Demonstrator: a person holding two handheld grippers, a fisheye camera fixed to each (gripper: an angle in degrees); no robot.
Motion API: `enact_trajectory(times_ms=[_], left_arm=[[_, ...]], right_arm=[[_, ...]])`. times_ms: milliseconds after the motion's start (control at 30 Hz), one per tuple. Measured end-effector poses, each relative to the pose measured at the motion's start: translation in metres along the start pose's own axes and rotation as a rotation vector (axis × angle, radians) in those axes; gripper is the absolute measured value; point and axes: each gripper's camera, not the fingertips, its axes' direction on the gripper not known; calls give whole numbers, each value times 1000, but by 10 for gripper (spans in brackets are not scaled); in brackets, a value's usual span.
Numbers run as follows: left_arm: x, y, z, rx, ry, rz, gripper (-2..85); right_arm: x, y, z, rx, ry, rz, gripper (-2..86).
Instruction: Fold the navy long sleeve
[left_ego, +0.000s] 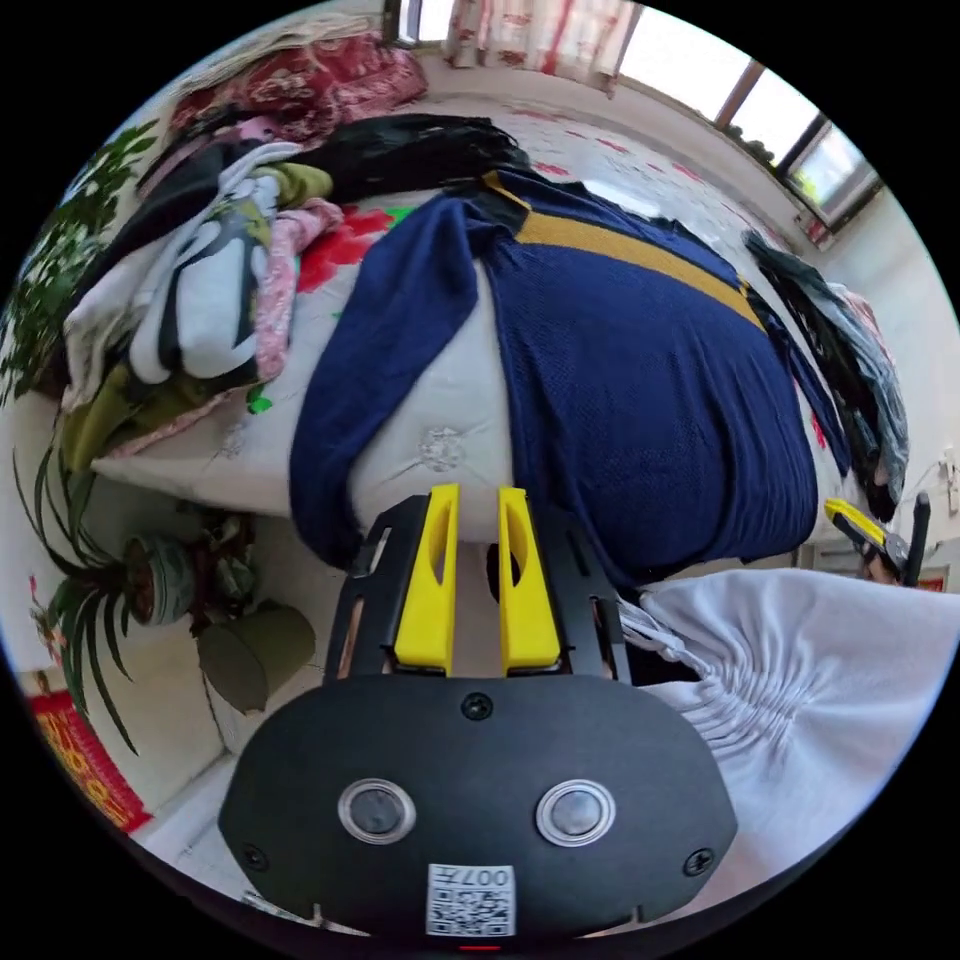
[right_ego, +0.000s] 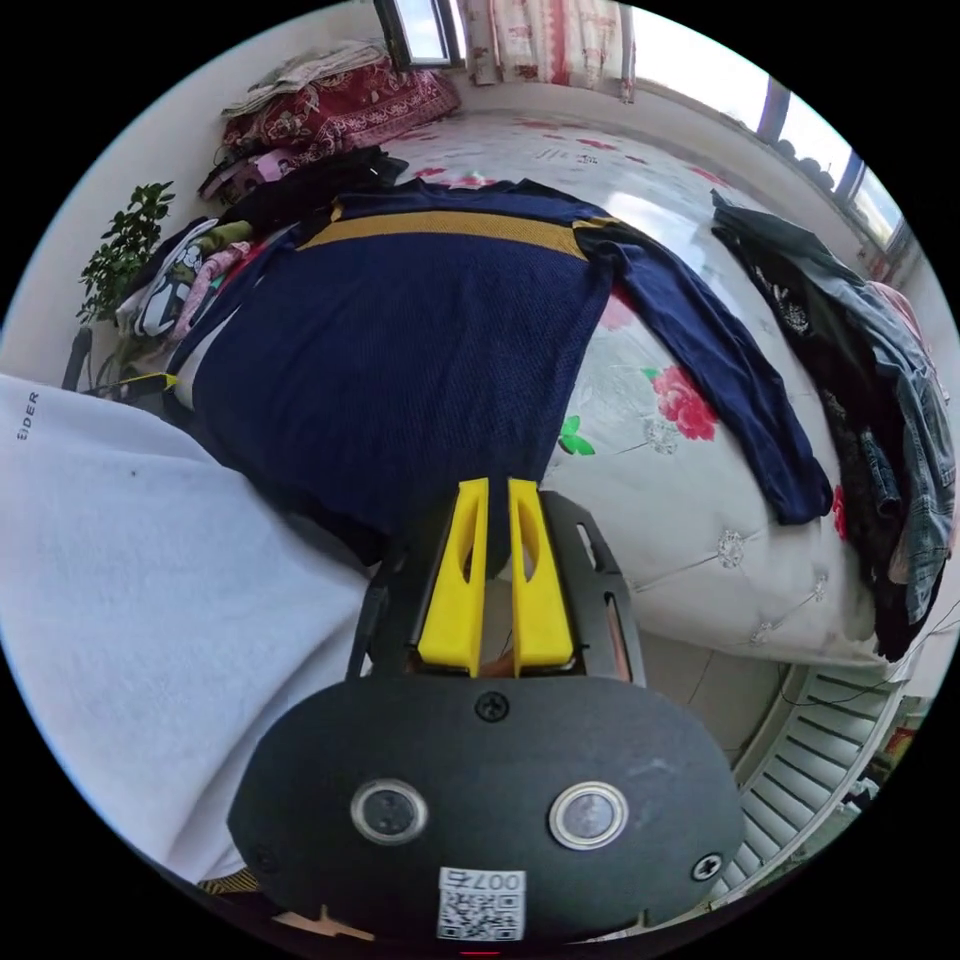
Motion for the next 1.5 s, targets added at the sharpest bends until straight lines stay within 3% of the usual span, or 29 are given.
enact_trajectory(times_ms=[167,300,433,667,800,967,1067,1167,1233,1333,1400,1500], left_arm=[[-85,18,-26,103,-51,-321,85],[-115,17,-18,97,-54,-412,99],[-114,0,-6,70,-55,-381,103],[-93,-21,-4,-10,-159,-240,5],[-87,-25,-108,368,117,-204,-5],[-104,-41,-209,769,172,-134,-6],[-137,-63,-199,749,178,-279,-6],[-145,-87,-177,677,312,-335,-5],[-115,-103,-180,699,376,-237,-3],[-10,-125,-205,722,475,188,7],[89,-126,-205,605,638,578,38],[175,-107,-161,417,600,821,93]], right_arm=[[-26,-12,3,13,-6,-77,12],[-37,-24,9,-11,-10,-85,5],[-52,-38,-7,69,13,-123,-1],[-63,-54,-15,89,-41,-144,-2],[-64,-56,-23,117,-29,-140,-2],[-59,-64,-29,148,-55,-129,-3],[-57,-72,-30,158,-78,-128,-2],[-53,-81,-36,174,-95,-121,-1],[-48,-85,-44,194,-92,-114,0],[-34,-89,-60,240,-45,-90,4],[-20,-90,-68,259,-28,-57,8],[8,-88,-72,248,-17,23,22]])
